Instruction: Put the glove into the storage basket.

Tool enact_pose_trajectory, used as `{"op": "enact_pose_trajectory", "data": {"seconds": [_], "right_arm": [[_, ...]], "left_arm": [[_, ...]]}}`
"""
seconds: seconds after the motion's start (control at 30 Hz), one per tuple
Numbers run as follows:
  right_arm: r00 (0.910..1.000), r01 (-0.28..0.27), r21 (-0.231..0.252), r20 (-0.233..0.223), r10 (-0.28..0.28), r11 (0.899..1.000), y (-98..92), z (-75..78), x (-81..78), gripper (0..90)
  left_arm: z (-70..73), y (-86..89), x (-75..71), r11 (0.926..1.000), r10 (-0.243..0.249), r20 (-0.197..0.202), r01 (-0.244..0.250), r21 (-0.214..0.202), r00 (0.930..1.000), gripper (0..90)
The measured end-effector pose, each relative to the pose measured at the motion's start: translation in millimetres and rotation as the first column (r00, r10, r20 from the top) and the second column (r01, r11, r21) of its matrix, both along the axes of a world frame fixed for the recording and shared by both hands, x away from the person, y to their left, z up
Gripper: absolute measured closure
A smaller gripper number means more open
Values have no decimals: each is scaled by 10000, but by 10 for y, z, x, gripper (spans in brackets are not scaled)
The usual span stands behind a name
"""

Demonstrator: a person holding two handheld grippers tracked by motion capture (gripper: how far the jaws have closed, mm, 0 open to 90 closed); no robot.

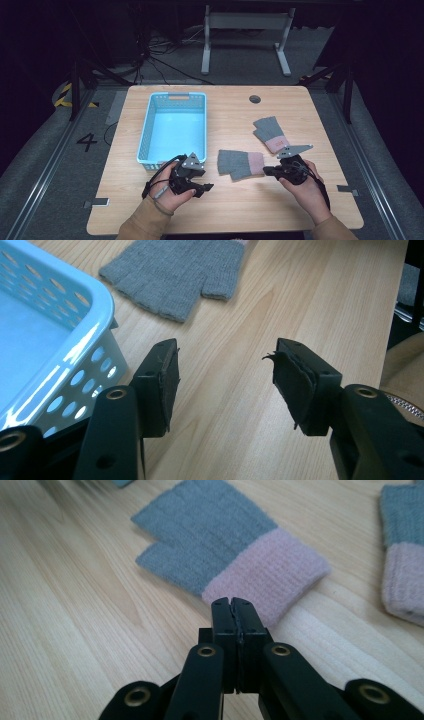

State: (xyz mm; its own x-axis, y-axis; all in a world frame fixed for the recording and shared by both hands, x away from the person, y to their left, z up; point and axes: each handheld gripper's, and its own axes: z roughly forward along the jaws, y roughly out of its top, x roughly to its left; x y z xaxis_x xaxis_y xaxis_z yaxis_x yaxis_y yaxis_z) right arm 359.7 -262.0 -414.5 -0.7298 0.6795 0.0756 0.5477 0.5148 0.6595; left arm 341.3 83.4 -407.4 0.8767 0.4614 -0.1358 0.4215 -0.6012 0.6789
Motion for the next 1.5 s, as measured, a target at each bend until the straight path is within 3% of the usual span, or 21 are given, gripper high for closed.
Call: {"op": "enact_pose_trajectory", "data": {"seconds": [0.17, 0.57, 0.83, 1.07, 1.17, 1.5], "right_arm": [[9997, 145, 92, 180, -146, 9999, -13, 60, 33, 870], [9947, 738, 577, 675, -777, 9956, -61, 240, 216, 669], [9875, 1303, 603, 812, -1350, 9896, -107, 261, 488, 606], [9788, 1740, 463, 1015, -1780, 9836, -169, 232, 696, 570], [9681, 2212, 324, 1136, -2235, 9747, -236, 182, 829, 548], [9532, 2923, -303, 896, -2887, 9558, -315, -33, 1014, 513]], "left_arm": [[-3, 52, -3, 9998, 165, 58, -165, -86, 9998, 429], [-37, 233, -93, 9966, 816, 32, -816, -104, 9967, 431], [-57, 385, -154, 9913, 1309, -12, -1309, -96, 9914, 428], [-78, 454, -193, 9880, 1540, -48, -1540, -110, 9881, 427], [-94, 480, -214, 9870, 1602, -38, -1603, -101, 9871, 427], [-128, 553, -279, 9823, 1865, -88, -1866, -142, 9824, 421]]}}
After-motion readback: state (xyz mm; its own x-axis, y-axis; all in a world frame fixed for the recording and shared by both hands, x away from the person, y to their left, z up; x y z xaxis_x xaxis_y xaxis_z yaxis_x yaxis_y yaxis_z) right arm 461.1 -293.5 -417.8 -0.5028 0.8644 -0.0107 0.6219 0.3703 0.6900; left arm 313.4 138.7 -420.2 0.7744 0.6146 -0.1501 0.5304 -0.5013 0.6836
